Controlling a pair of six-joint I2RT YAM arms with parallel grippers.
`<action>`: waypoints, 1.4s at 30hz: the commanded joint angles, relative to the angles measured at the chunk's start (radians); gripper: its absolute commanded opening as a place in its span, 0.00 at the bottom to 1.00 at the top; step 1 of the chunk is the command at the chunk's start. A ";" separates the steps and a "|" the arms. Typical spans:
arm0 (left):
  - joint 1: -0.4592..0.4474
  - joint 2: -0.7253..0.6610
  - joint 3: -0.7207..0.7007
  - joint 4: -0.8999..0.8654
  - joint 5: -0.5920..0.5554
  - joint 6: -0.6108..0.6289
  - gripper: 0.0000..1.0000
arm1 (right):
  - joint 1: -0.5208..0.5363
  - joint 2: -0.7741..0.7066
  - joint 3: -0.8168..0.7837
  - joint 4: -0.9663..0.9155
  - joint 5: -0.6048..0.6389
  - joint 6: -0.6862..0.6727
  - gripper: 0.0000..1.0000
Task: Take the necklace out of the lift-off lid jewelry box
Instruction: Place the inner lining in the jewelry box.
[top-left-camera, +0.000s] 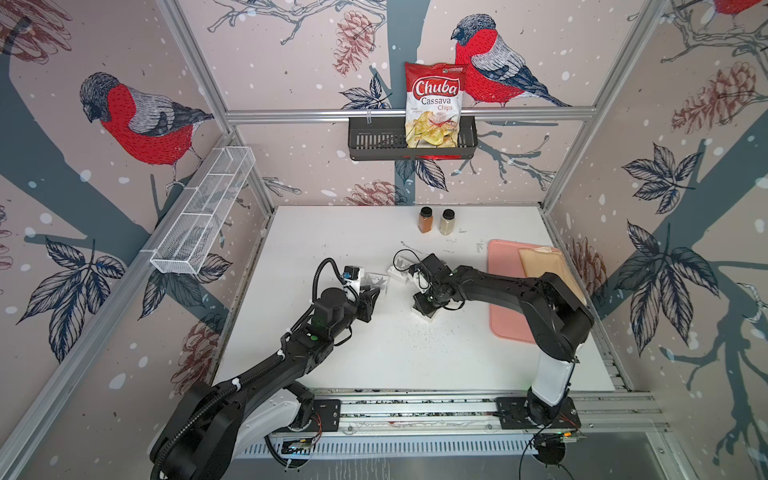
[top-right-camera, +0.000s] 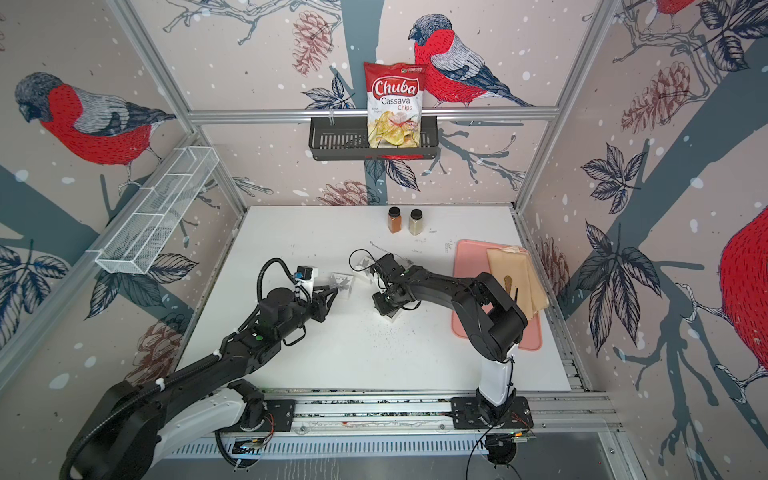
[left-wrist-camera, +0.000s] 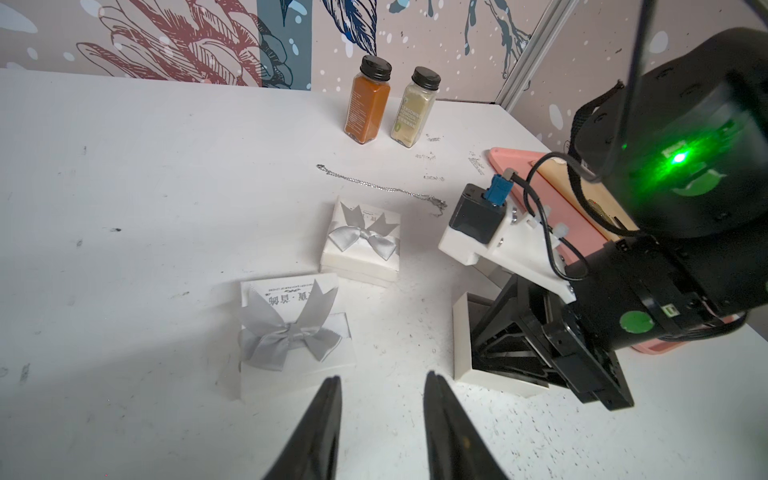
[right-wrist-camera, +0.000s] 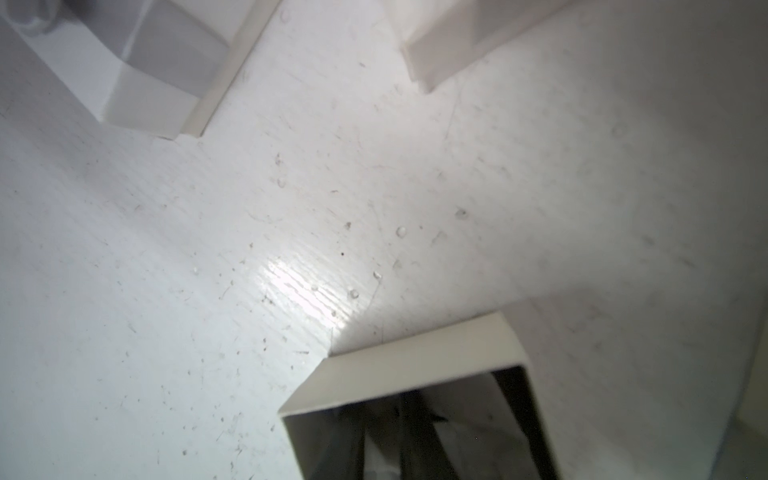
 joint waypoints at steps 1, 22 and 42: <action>0.003 0.009 0.006 0.007 -0.010 0.009 0.37 | 0.001 0.012 -0.008 0.015 -0.015 -0.005 0.22; 0.004 0.014 0.032 0.001 -0.016 0.023 0.49 | -0.012 -0.042 0.035 -0.070 0.170 0.024 0.14; 0.007 0.035 0.046 0.001 -0.019 0.027 0.49 | -0.003 0.003 0.027 -0.075 0.200 0.002 0.12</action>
